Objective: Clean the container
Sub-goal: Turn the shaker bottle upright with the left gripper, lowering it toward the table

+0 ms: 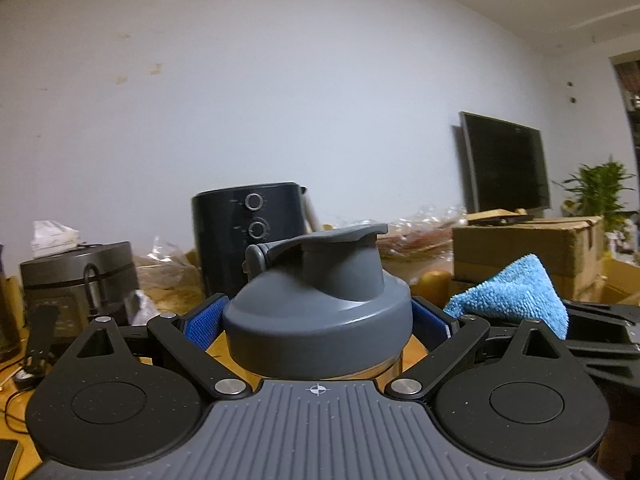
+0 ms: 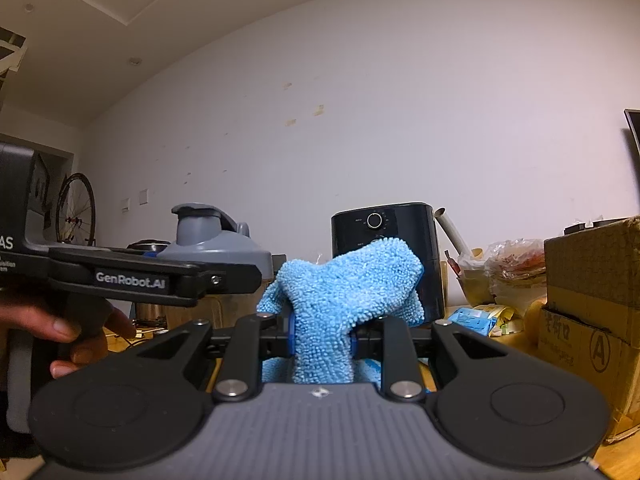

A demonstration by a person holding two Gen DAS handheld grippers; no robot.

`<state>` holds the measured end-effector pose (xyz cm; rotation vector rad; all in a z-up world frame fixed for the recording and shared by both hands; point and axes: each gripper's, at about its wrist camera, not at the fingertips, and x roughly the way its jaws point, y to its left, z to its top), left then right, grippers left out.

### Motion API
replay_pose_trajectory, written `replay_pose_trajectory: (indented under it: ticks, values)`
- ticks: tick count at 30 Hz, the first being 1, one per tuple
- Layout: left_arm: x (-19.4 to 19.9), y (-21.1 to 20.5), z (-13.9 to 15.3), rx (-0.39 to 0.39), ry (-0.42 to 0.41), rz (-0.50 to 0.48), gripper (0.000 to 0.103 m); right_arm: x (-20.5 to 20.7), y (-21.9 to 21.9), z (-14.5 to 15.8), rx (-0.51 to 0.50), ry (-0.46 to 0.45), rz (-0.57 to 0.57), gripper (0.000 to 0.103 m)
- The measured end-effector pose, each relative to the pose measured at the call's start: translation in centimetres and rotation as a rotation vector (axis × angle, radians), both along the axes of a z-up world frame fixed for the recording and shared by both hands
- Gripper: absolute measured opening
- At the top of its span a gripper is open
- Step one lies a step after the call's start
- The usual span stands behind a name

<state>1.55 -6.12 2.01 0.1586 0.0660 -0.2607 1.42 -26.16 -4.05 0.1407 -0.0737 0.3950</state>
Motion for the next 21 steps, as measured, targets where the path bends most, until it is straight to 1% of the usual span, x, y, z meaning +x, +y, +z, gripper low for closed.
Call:
replay_pose_trajectory:
  ticks: [6, 13, 17, 21]
  values:
    - [-0.2, -1.4, 0.2, -0.014, -0.005, 0.094, 0.097, -0.1, -0.2, 0.0, 0.006, 0.001, -0.013, 0.022]
    - [0.4, -2.3, 0.3, -0.069, 0.015, 0.200, 0.097, -0.2, -0.3, 0.0, 0.003, 0.000, -0.021, 0.022]
    - [0.6, -2.7, 0.4, -0.108, 0.003, 0.261, 0.097, -0.1, -0.4, 0.0, 0.004, 0.003, -0.027, 0.022]
    - [0.5, -3.2, 0.4, -0.112, -0.023, 0.317, 0.097, -0.1, -0.5, 0.0, 0.004, 0.002, -0.029, 0.022]
